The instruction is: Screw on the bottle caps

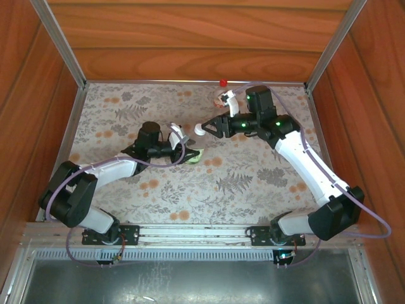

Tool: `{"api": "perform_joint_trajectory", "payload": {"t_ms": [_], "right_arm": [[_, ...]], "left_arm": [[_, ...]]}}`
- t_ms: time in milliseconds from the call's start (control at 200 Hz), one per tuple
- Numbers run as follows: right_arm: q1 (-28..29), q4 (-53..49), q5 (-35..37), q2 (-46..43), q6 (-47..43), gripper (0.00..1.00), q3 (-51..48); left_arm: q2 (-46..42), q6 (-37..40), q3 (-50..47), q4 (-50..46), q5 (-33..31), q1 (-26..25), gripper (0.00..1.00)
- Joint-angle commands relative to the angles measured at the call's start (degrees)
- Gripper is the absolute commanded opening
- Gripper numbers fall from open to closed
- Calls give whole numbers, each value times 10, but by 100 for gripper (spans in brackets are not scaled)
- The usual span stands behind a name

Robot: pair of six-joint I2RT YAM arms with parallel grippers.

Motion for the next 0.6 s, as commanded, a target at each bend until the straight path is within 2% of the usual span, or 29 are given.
{"api": "perform_joint_trajectory", "payload": {"t_ms": [0,205,450,595], "right_arm": [[2,-61,-23,10,-153,62,28],[4,-172,-51,53,-243,62,94],[16,-180,-67,69,-257,57,103],[19,-172,-29,85,-252,59,111]], "left_arm": [[5,10,19,15,60,1,51],[-5,14,14,16,58,0,53],[-3,9,17,16,67,1,53],[-7,11,14,16,74,0,53]]}}
